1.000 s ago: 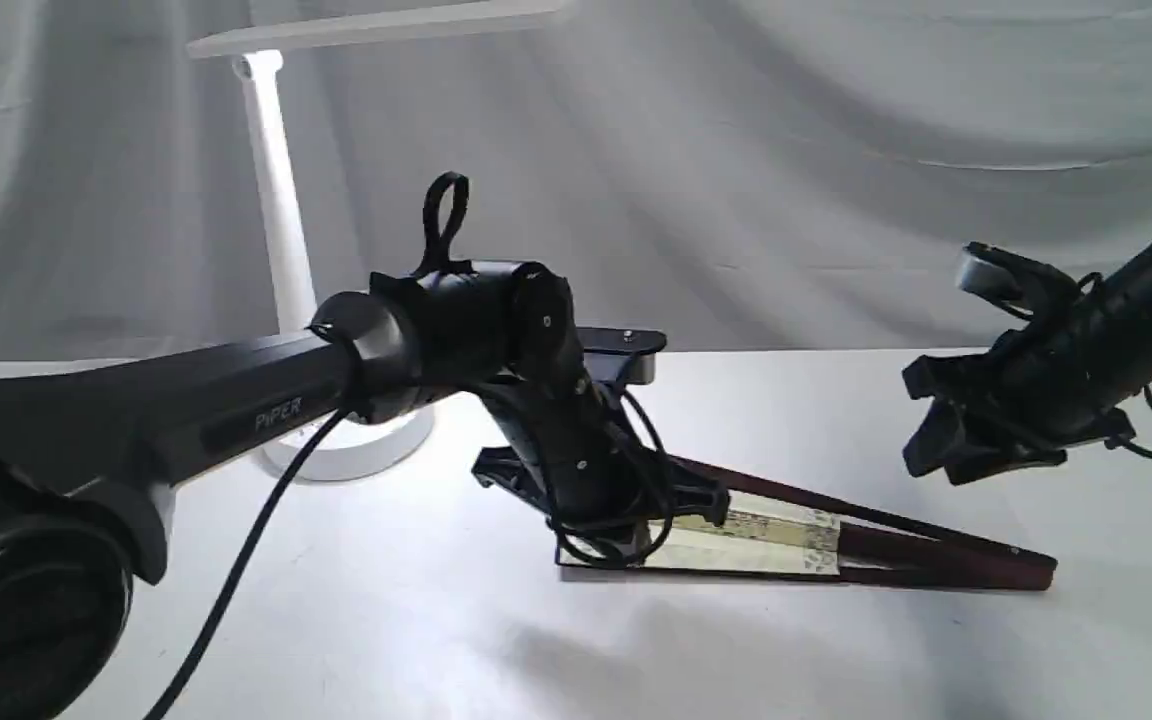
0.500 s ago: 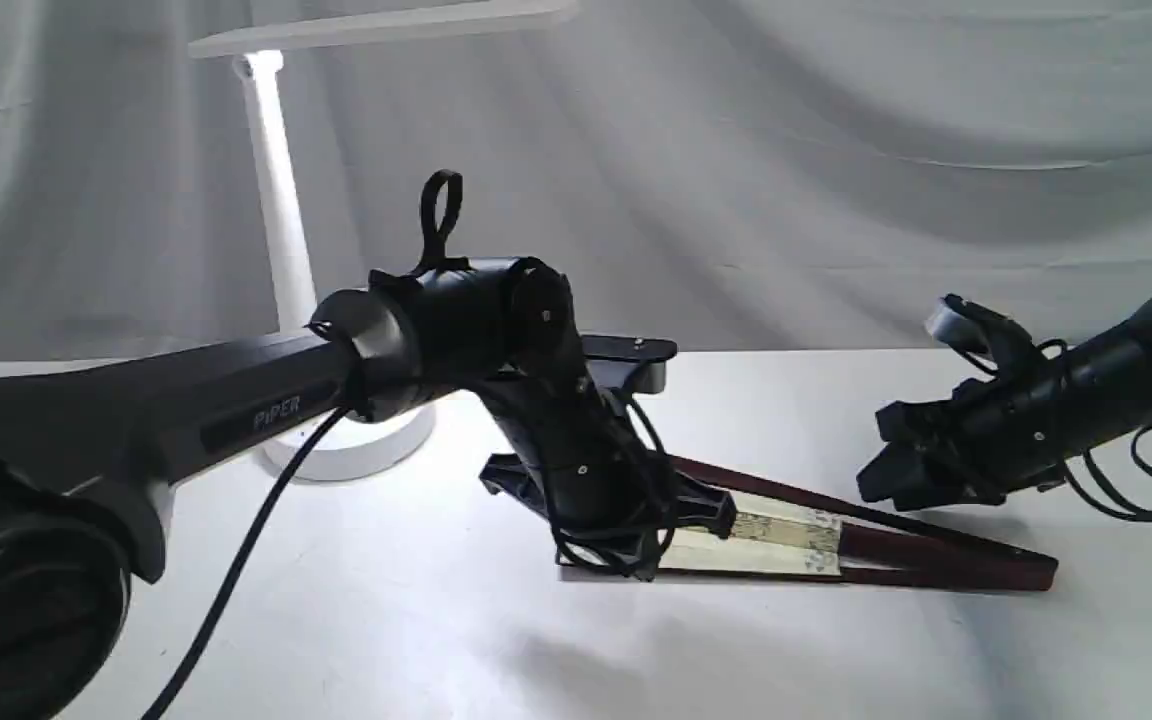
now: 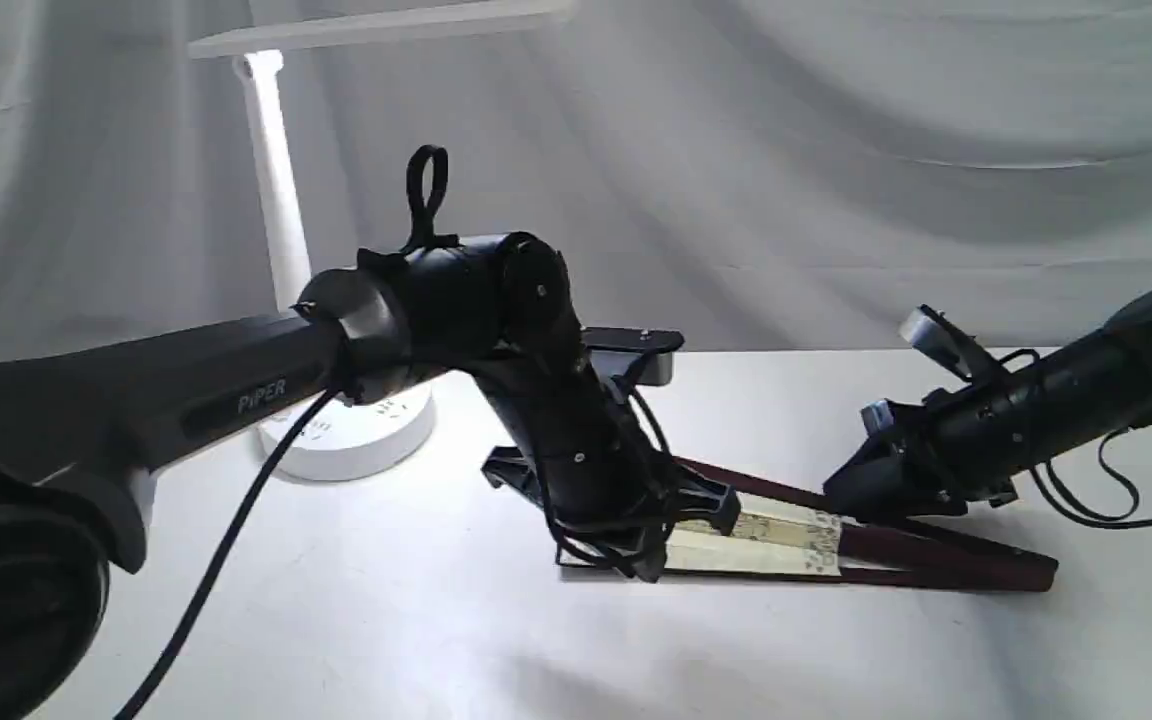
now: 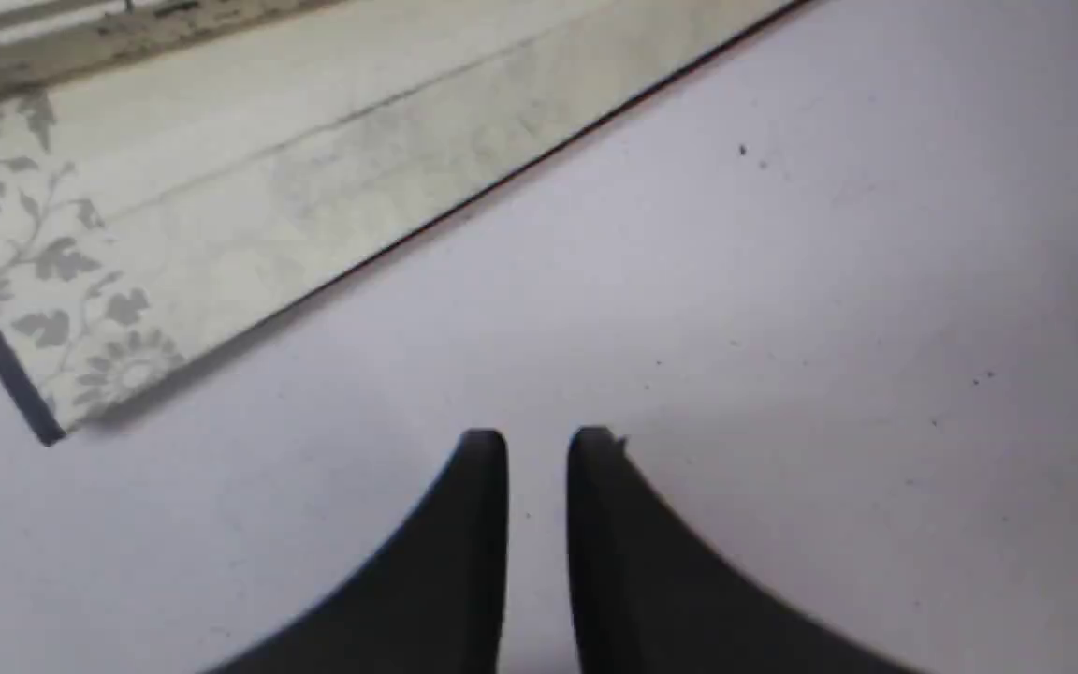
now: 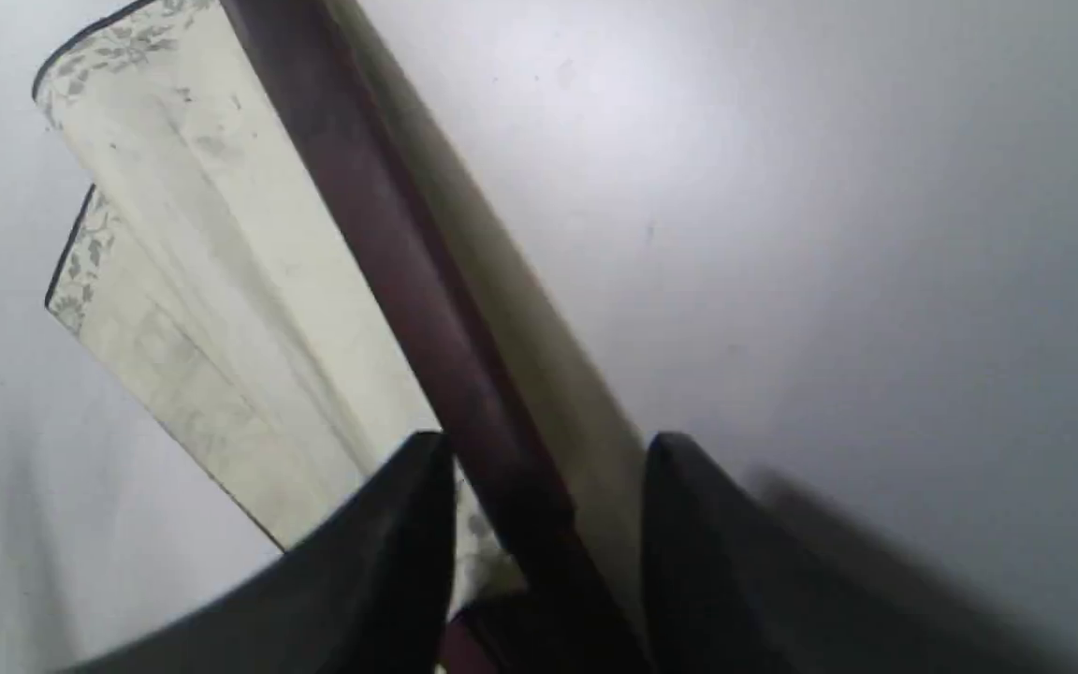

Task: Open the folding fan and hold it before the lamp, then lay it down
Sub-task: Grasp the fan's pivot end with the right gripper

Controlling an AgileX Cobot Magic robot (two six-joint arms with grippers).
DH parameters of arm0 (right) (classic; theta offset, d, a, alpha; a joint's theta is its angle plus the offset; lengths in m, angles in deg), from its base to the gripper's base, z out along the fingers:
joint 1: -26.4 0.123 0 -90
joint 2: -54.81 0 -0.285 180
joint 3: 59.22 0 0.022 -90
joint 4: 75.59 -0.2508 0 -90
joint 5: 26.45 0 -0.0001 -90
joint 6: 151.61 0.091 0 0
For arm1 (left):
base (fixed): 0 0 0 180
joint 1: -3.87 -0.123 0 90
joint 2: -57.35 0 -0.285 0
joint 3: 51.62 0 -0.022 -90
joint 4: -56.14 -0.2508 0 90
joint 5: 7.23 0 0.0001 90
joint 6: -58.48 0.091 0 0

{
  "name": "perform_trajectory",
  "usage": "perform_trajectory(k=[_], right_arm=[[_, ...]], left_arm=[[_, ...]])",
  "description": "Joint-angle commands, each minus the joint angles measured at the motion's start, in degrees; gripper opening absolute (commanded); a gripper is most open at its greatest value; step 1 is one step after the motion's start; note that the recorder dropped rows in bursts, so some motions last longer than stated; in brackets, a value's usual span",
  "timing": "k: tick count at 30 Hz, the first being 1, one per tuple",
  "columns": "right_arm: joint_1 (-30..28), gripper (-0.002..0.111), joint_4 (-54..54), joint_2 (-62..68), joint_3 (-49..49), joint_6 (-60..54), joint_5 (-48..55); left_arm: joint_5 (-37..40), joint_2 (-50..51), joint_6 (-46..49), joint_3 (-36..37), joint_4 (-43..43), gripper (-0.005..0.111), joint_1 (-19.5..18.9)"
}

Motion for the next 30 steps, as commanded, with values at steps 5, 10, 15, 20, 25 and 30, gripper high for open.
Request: perform_trajectory(k=[5, 10, 15, 20, 25, 30], right_arm=[[0.0, 0.035, -0.2, -0.1, 0.3, 0.1, 5.7], [0.0, 0.035, 0.8, -0.1, 0.3, 0.6, 5.7], [0.0, 0.035, 4.2, -0.1, 0.2, 1.9, 5.7], [0.3, 0.035, 2.5, -0.1, 0.2, 1.9, 5.7], [1.2, 0.035, 2.5, -0.1, 0.2, 1.9, 5.7], [1.5, 0.024, 2.4, -0.1, 0.2, 1.8, 5.7]], left_arm=[[1.7, -1.2, 1.7, -0.2, 0.4, 0.011, 0.3], [3.2, -1.2, 1.9, -0.2, 0.7, 0.011, 0.3], [4.4, -1.2, 2.0, -0.2, 0.7, 0.011, 0.3], [4.4, -1.2, 2.0, -0.2, 0.7, 0.011, 0.3], [4.4, -1.2, 2.0, -0.2, 0.7, 0.011, 0.3], [4.4, -1.2, 2.0, -0.2, -0.3, 0.011, 0.3]])
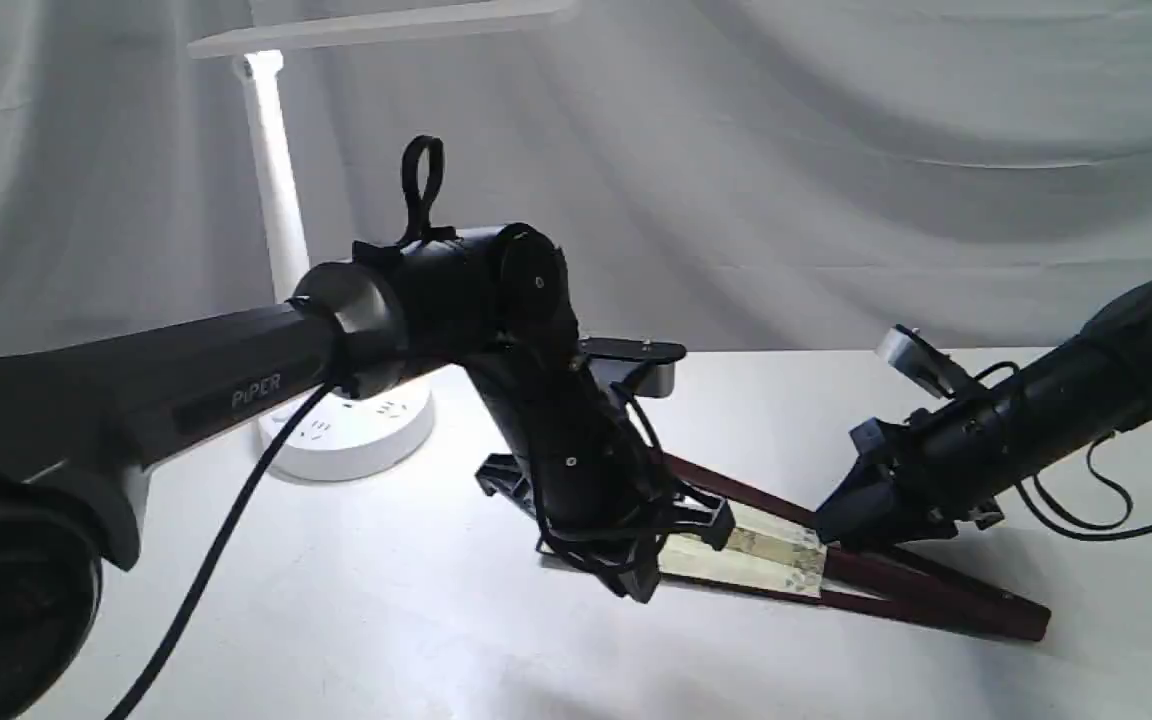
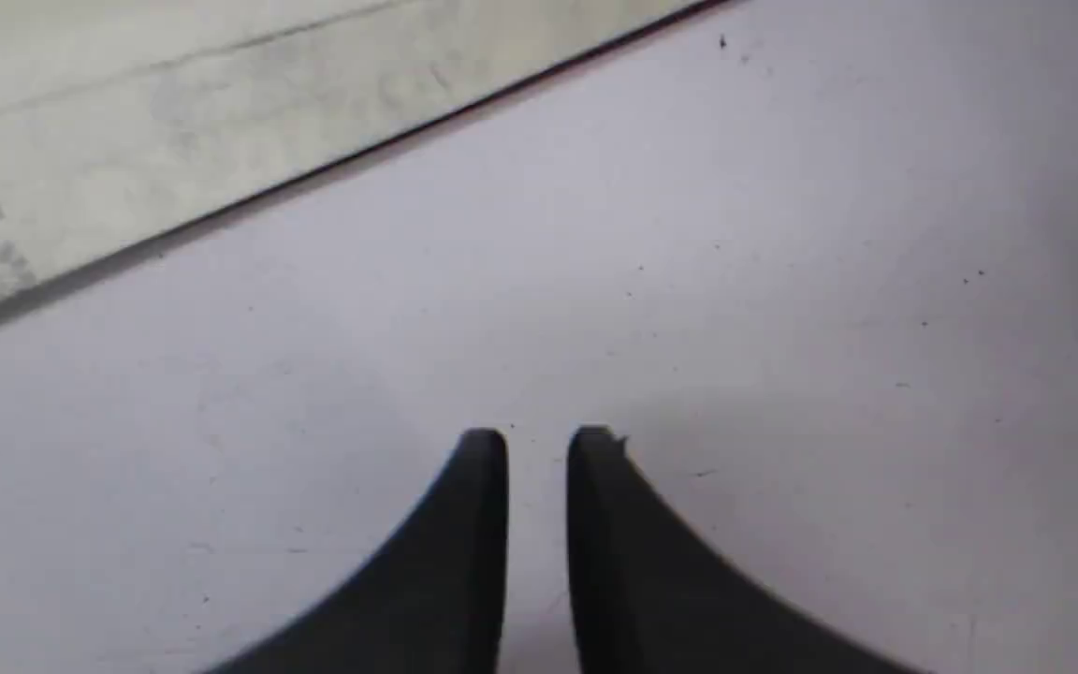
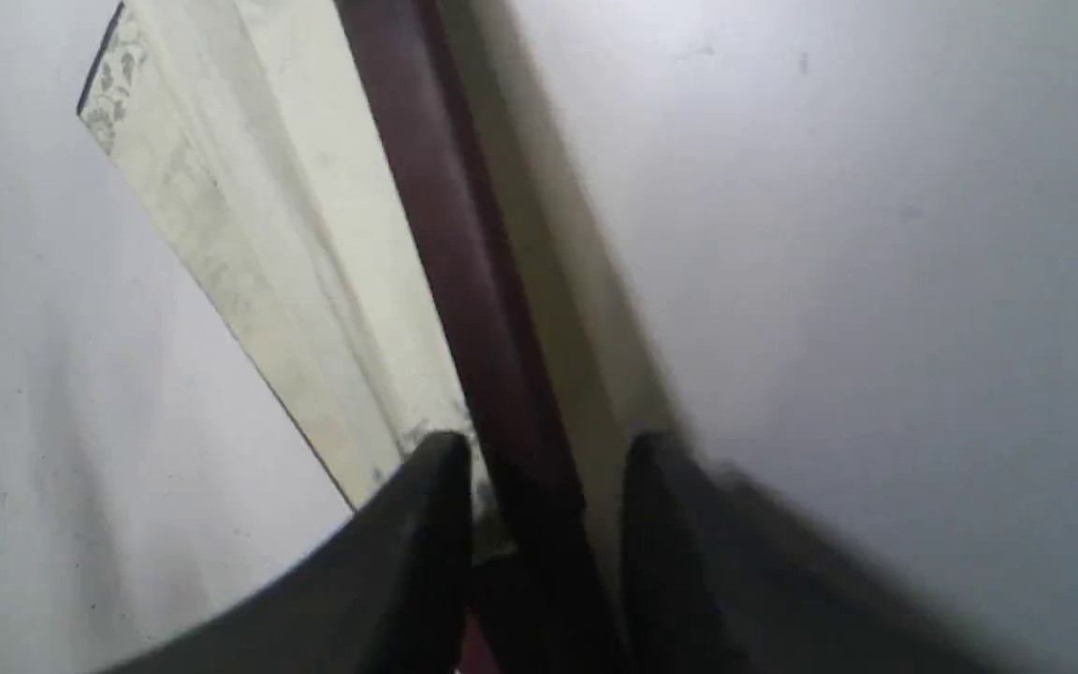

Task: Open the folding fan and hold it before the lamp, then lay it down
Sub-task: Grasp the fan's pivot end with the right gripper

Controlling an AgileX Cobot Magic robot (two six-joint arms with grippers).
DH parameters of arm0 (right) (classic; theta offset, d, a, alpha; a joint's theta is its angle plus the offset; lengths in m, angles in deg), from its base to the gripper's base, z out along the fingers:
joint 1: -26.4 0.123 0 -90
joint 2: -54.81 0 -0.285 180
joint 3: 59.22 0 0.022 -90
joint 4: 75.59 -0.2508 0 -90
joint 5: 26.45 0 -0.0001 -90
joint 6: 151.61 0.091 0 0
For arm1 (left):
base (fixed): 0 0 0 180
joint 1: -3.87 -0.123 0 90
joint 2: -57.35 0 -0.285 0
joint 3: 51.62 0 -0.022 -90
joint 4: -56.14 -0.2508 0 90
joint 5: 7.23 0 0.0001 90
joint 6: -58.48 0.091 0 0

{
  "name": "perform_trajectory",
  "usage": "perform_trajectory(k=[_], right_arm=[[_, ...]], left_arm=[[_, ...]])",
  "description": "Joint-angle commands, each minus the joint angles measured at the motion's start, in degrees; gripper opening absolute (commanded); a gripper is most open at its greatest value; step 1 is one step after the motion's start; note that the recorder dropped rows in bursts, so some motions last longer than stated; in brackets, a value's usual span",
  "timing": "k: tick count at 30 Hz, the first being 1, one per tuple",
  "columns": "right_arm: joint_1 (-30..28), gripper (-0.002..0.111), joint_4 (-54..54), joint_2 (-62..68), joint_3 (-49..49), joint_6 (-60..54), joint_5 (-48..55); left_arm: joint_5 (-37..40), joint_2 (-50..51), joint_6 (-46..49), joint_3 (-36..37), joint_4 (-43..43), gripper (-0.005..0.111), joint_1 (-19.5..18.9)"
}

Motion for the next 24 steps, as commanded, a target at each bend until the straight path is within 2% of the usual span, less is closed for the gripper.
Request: perform_trajectory(k=[1, 6, 15, 24], right_arm=[[0.2, 0.020, -0.8, -0.1, 0.2, 0.0, 0.4], [-0.2, 0.000, -1.1, -0.1, 0.2, 0.0, 0.4], [-2.5, 0.000, -2.1, -0.8, 0.2, 3.0, 0.4], [-3.9, 0.000, -2.5, -4.5, 0.2, 8.0, 0.4]], left_arm=[[0.1, -1.0, 0.5, -0.2, -1.0, 0.011, 0.3], [0.1, -1.0, 0.5, -0.2, -3.0, 0.011, 0.2], [-0.5, -1.0, 0.5, -0.2, -3.0, 0.011, 0.2], [-6.0, -1.0, 0.5, -0.2, -3.1, 0.011, 0.2]])
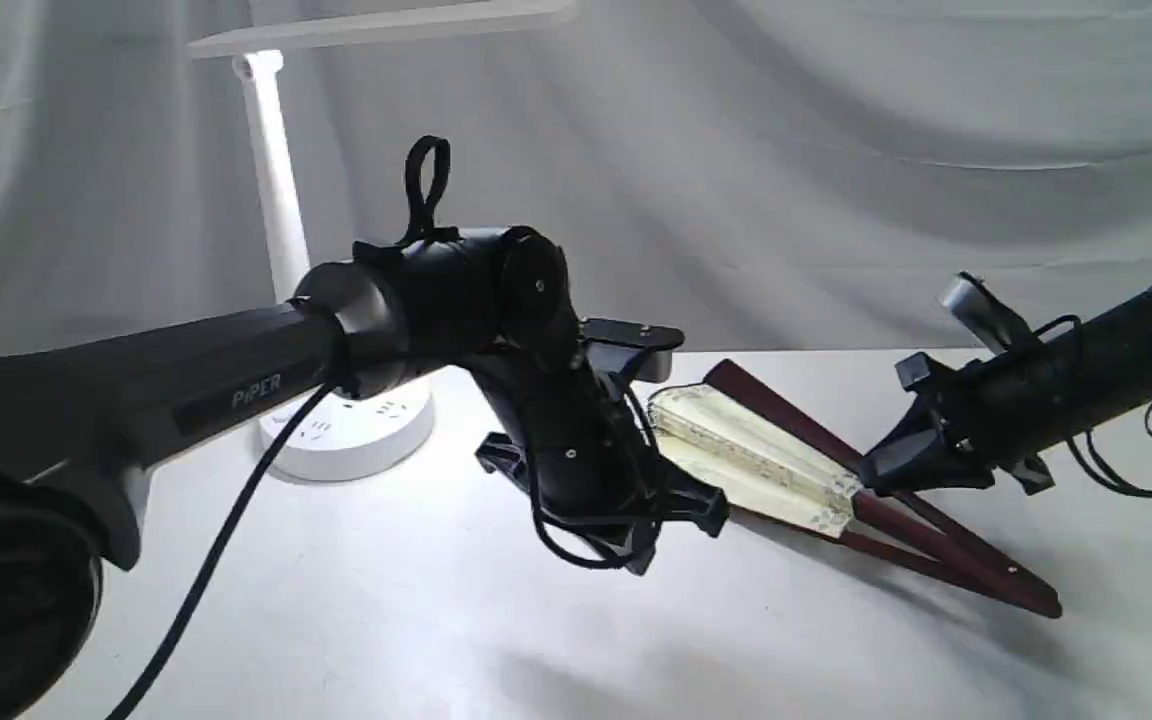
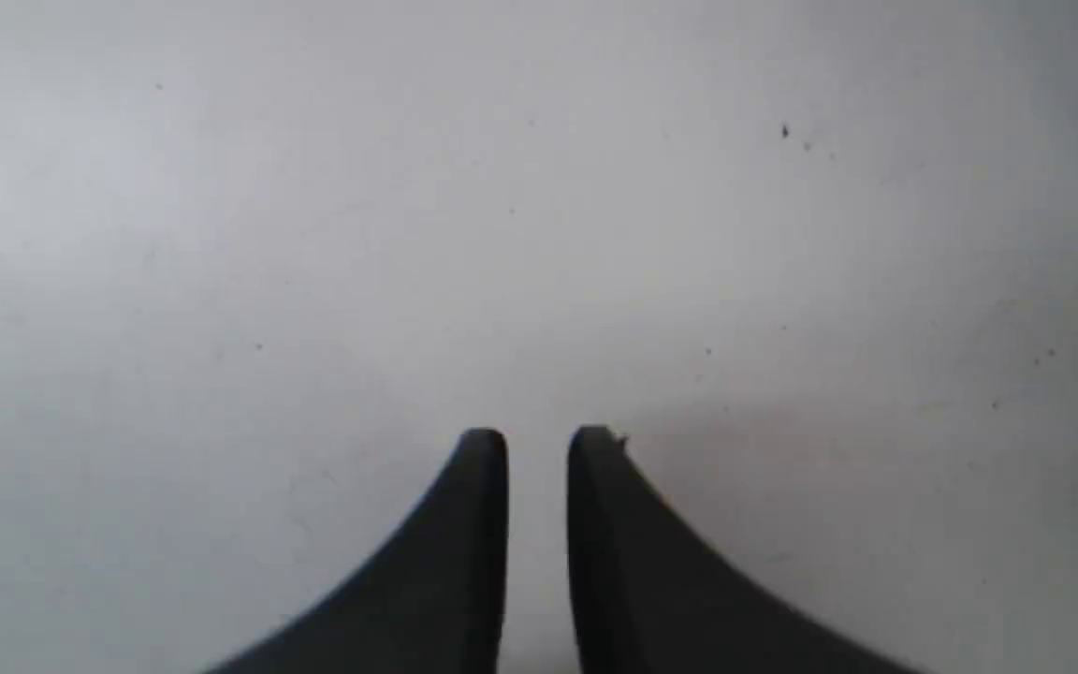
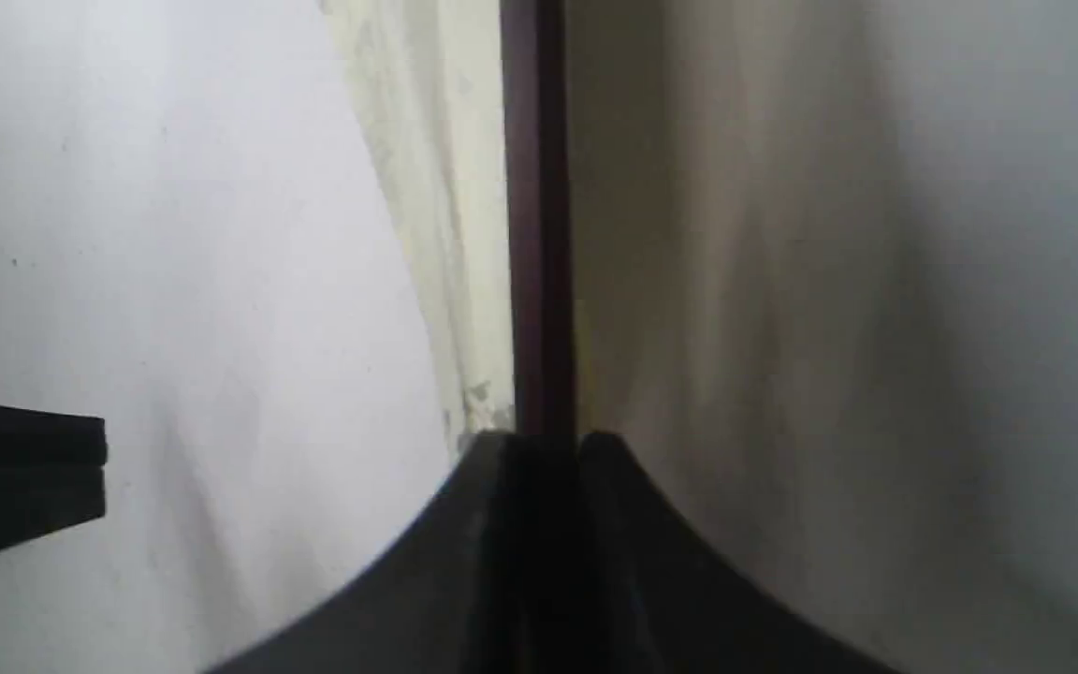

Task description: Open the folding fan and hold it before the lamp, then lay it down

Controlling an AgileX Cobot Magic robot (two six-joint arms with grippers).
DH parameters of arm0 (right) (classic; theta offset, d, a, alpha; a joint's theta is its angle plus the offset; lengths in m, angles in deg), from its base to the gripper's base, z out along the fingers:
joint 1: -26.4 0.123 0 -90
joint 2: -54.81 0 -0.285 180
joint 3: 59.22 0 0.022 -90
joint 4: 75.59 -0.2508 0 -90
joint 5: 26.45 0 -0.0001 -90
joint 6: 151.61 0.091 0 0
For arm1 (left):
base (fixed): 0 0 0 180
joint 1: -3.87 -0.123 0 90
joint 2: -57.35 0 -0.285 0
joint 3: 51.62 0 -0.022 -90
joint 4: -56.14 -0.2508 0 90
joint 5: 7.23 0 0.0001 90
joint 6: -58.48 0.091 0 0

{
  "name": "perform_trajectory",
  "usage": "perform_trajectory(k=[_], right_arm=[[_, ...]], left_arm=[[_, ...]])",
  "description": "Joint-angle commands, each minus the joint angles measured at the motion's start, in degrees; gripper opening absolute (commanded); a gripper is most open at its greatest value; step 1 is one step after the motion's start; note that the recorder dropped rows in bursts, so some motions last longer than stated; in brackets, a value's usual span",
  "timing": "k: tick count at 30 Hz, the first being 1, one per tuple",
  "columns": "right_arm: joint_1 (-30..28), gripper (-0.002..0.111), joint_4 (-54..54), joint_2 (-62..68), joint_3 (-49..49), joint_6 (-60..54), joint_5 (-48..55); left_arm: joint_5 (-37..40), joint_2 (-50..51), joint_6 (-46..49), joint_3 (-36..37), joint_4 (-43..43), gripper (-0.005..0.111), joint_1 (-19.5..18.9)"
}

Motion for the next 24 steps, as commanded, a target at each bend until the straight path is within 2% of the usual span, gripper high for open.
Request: perform_trajectory(k=[1, 7, 18, 24], right_arm=[[-0.5, 0.000, -0.8, -1.2, 0.1, 2.0, -0.6], [-0.5, 0.000, -4.2, -4.0, -4.8, 1.4, -0.6], [-1.9, 0.000, -13.9, -15.1, -24.7, -8.4, -0.6], [-3.6, 0.000, -13.5, -20.0, -31.6, -9.8, -0.6]], left_arm=[[-2.1, -1.0, 0.4, -0.2, -0.5, 0.011, 0.2], [-2.1, -1.0, 0.4, -0.2, -0.6, 0.011, 0.2], [-2.6, -1.0, 2.0, -0.2, -0.6, 0.011, 0.2], [-3.5, -1.0, 3.4, -0.2, -0.2, 0.011, 0.2]])
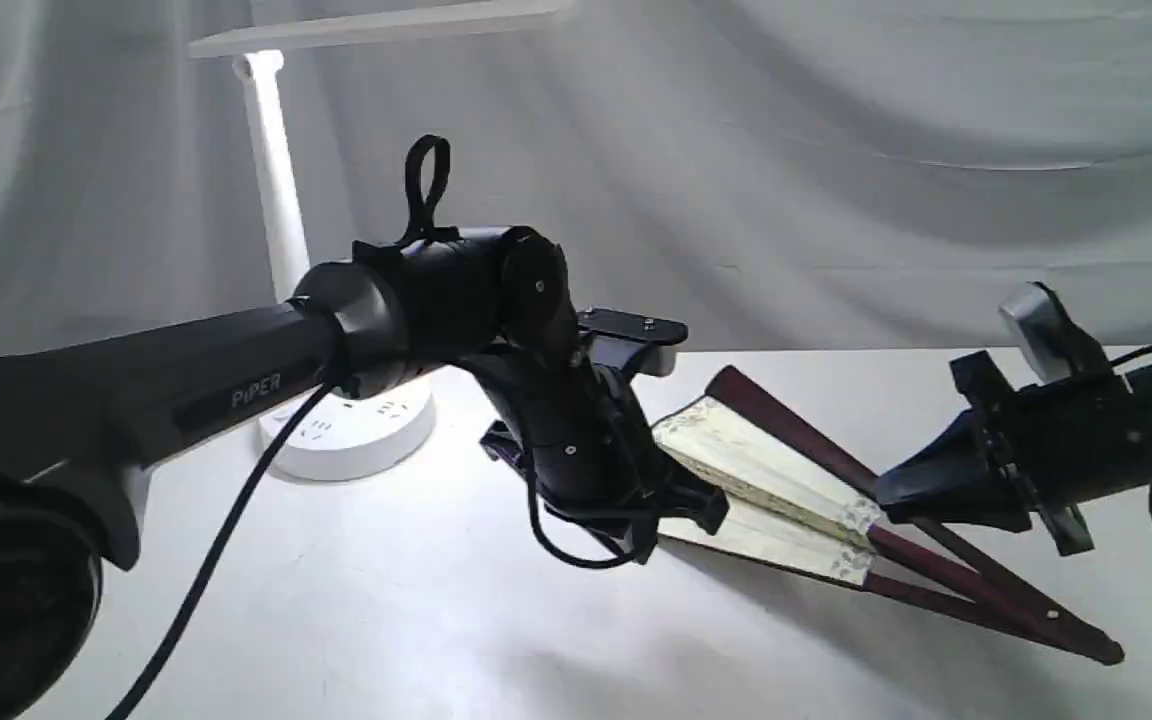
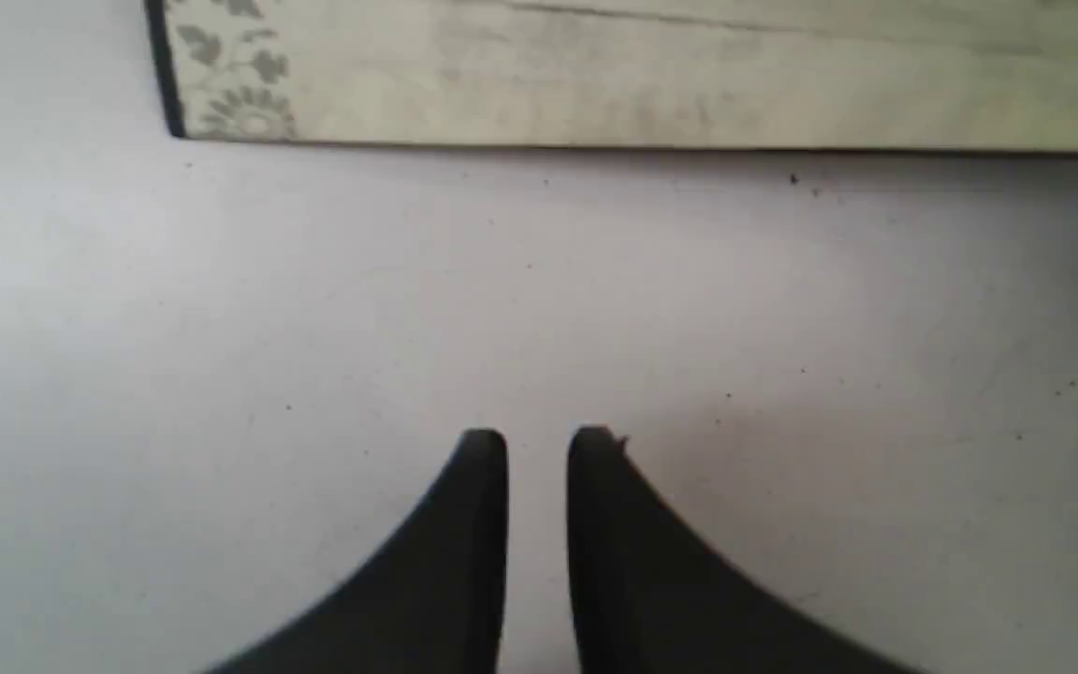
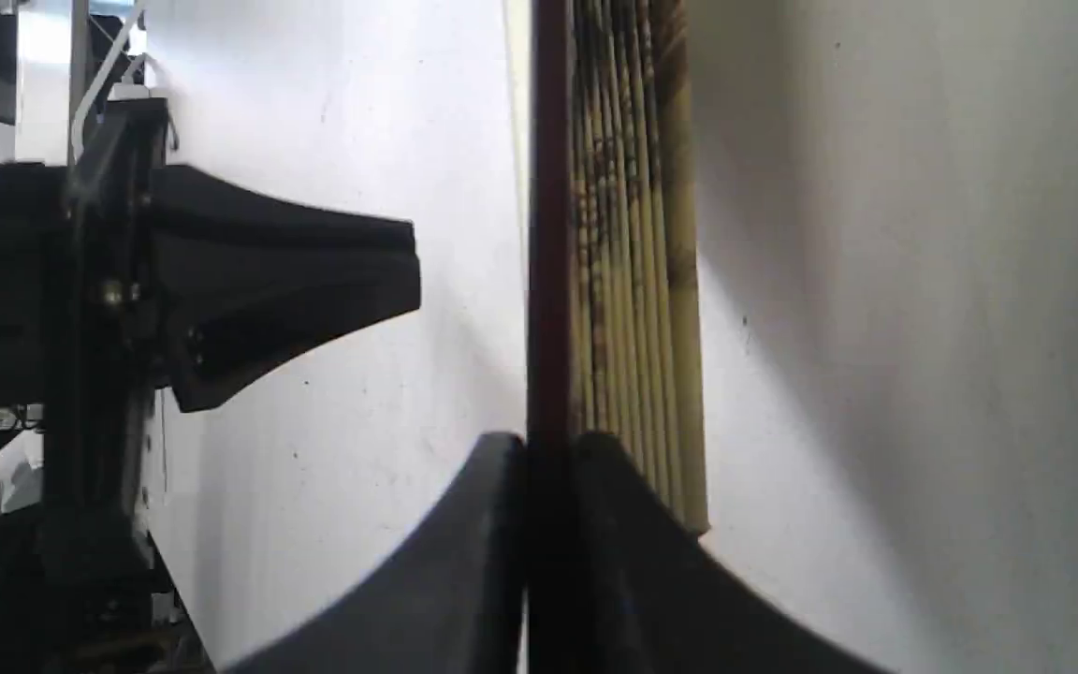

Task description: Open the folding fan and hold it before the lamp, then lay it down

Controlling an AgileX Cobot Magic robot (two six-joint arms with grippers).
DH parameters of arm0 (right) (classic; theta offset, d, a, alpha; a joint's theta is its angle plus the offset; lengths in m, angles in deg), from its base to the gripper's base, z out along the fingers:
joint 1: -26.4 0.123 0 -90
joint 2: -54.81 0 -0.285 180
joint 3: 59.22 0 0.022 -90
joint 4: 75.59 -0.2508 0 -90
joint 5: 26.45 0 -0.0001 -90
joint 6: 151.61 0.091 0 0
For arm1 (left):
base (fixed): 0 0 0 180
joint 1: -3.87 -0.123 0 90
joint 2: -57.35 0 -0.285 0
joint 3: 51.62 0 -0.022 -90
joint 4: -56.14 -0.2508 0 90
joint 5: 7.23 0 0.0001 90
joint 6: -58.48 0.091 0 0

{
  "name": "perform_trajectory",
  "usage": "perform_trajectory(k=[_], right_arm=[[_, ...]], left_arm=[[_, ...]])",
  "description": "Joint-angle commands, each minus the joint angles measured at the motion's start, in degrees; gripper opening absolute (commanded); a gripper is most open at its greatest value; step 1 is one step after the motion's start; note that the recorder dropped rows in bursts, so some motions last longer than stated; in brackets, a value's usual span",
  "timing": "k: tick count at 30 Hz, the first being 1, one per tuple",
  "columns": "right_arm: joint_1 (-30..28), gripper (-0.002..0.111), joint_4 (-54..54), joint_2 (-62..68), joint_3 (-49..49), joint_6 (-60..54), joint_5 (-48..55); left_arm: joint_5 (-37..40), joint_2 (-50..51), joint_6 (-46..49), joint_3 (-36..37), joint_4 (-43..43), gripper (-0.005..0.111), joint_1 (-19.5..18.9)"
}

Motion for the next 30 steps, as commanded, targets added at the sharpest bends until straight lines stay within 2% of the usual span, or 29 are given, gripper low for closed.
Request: perform_trajectory(k=[1, 11, 15, 19, 22, 26, 30], right_arm=[[-1.3, 0.000, -1.0, -3.4, -3.8, -2.4, 0.4], [-6.5, 0.000, -1.1, -10.0, -13.6, -5.7, 0.4], [-7.4, 0.000, -4.5, -11.5, -16.9, -8.7, 0.4], [-7.3, 0.000, -5.9, -11.6, -17.4, -9.6, 0.4], [-7.3, 0.000, -6.8, -11.5, -17.4, -10.4, 0.4], [-7.3, 0.000, -8.2, -11.5, -17.4, -10.9, 0.4], [-7.3, 0.000, -8.3, -11.5, -17.4, -11.0, 0.4]], left_arm=[[-1.1, -1.0, 0.8, -0.2, 0.3, 0.011, 0.2], [-2.0, -1.0, 0.6, -0.2, 2.2, 0.011, 0.2], [-2.3, -1.0, 0.6, -0.2, 3.7, 0.011, 0.6], [-0.5, -1.0, 0.0, -0.2, 1.1, 0.008, 1.9], [0.5, -1.0, -3.1, -0.2, -2.2, 0.000, 3.1], [0.6, -1.0, -5.6, -0.2, -6.7, 0.000, 5.4], [0.0, -1.0, -5.5, -0.2, -6.6, 0.000, 6.2]])
